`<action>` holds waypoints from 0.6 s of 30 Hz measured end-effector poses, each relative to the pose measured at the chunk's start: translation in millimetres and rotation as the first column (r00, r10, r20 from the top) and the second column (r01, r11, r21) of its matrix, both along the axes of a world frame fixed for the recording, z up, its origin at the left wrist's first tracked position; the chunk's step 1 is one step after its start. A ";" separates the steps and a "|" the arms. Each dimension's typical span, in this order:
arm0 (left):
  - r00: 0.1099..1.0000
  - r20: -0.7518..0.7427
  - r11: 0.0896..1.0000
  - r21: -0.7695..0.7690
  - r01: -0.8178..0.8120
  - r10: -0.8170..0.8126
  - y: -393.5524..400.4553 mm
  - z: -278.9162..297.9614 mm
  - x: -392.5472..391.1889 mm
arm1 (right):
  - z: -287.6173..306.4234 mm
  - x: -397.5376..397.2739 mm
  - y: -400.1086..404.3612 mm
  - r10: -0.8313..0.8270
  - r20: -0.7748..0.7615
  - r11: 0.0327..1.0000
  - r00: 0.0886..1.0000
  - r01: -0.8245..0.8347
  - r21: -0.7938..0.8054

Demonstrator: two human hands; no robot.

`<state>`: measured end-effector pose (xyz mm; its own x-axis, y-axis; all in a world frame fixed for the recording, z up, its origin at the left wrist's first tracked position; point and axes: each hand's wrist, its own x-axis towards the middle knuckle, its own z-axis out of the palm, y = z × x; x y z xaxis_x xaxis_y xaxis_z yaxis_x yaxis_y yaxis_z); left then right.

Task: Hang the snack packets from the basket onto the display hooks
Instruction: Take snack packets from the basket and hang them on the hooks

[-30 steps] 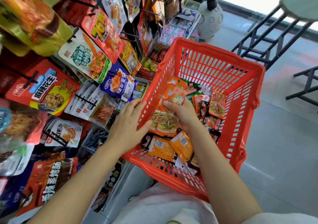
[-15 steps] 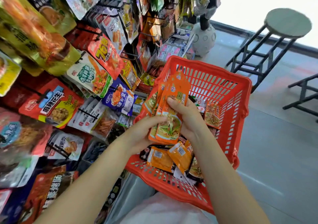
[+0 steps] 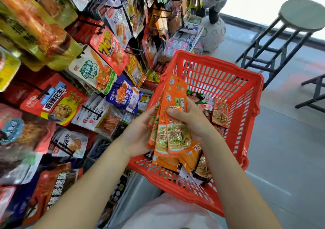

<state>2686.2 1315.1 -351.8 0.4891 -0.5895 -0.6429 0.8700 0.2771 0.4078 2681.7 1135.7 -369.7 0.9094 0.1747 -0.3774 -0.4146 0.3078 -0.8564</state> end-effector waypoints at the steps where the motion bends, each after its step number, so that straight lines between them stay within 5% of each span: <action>1: 1.000 0.021 1.000 0.021 -0.012 0.012 0.5 0.5 0.6 | -0.6 -0.1 2.4 0.015 -0.008 1.000 1.000 -0.015 0.001; 5: 0.994 0.096 0.993 0.097 -0.065 0.055 -0.9 9.2 -1.8 | 2.8 -2.8 13.7 0.011 0.048 0.991 0.999 -0.005 -0.137; 11: 0.925 0.380 0.931 0.331 -0.152 0.016 11.0 40.6 -4.2 | 45.1 11.6 43.4 0.038 0.344 0.883 0.938 0.130 -0.450; 18: 0.519 0.835 0.752 0.221 -0.621 0.183 55.7 180.9 -8.3 | 169.3 29.4 106.0 0.018 0.620 0.926 0.784 0.221 -0.306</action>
